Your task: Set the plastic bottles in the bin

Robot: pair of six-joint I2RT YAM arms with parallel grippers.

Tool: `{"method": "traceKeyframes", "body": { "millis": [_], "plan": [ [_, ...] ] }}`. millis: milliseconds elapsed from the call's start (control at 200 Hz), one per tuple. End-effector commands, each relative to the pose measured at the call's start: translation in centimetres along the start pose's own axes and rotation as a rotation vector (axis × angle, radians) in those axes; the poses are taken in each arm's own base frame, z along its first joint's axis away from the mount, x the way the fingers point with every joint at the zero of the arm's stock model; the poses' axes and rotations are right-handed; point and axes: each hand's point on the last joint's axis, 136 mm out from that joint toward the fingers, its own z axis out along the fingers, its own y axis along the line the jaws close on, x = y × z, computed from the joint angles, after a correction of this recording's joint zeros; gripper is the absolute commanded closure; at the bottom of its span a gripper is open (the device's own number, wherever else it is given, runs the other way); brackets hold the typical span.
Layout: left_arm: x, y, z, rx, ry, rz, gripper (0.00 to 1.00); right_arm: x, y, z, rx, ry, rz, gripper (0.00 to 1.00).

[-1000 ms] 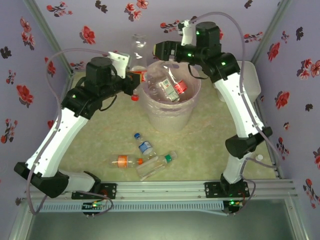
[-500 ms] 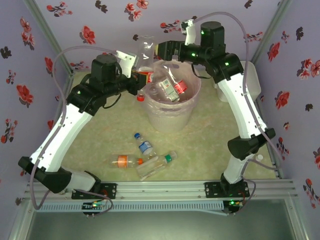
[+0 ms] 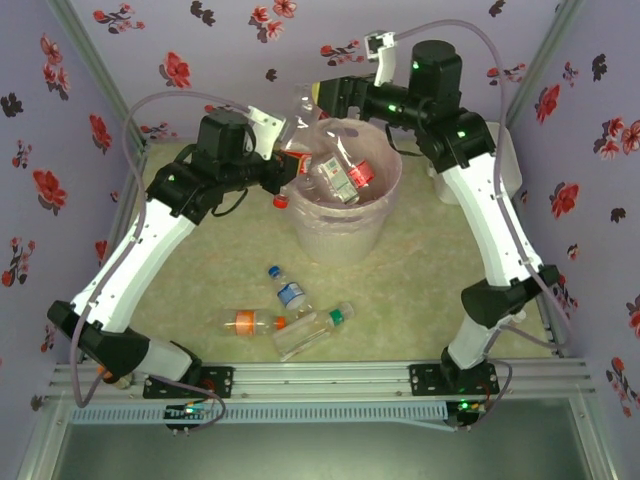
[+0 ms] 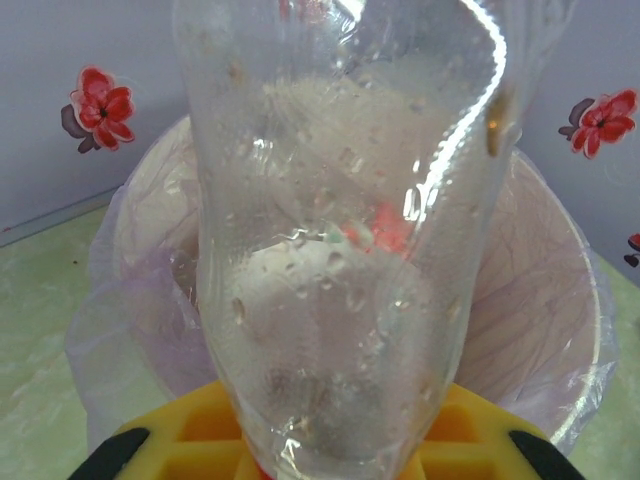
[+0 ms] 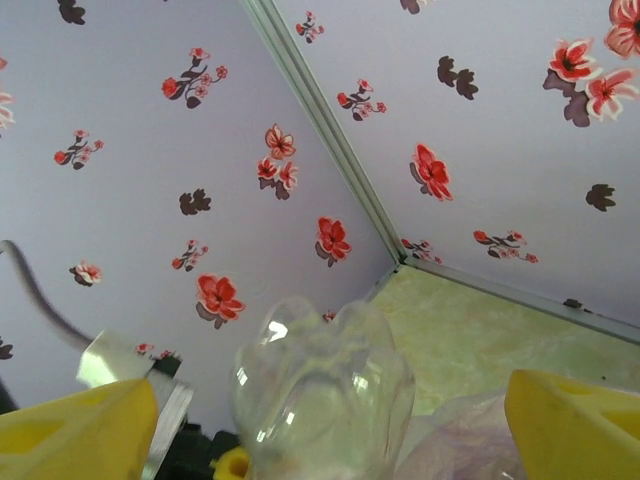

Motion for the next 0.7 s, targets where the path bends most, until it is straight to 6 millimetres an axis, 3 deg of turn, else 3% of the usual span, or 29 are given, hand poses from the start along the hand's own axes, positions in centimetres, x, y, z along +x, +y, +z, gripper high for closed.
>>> {"method": "traceKeyframes", "body": {
  "millis": [0,245,365,445,505,565,625,695],
  "plan": [
    [-0.7,-0.8,-0.5,0.028,-0.02,0.062,1.0,0.8,0.2,1.8,-0.036,0.038,0.047,0.11],
    [-0.6,-0.7,0.1,0.024,-0.007,0.066,1.0,1.9,-0.1,3.1,-0.071,0.075,0.112,0.21],
    [-1.0,-0.4,0.0,0.01,-0.021,0.065,1.0,1.9,-0.4,2.9,-0.06,0.073,0.112,0.37],
    [-1.2,-0.1,0.0,-0.013,-0.033,0.06,0.94,1.3,-0.6,2.7,-0.049,0.053,0.117,0.47],
    [-1.3,0.5,-0.1,-0.045,-0.049,0.051,0.79,0.6,-0.8,2.3,-0.045,0.028,0.117,0.54],
    [-1.5,1.4,-0.3,-0.092,-0.058,0.038,0.47,-0.5,-0.9,1.9,-0.047,-0.007,0.117,0.62],
    [-1.5,2.2,-0.6,-0.127,-0.062,0.021,0.23,-2.2,-0.8,1.0,-0.054,-0.055,0.11,0.67],
    [-1.7,3.1,-1.2,-0.169,-0.079,-0.005,0.1,-4.0,-0.7,-0.3,-0.062,-0.102,0.106,0.71]
  ]
}}
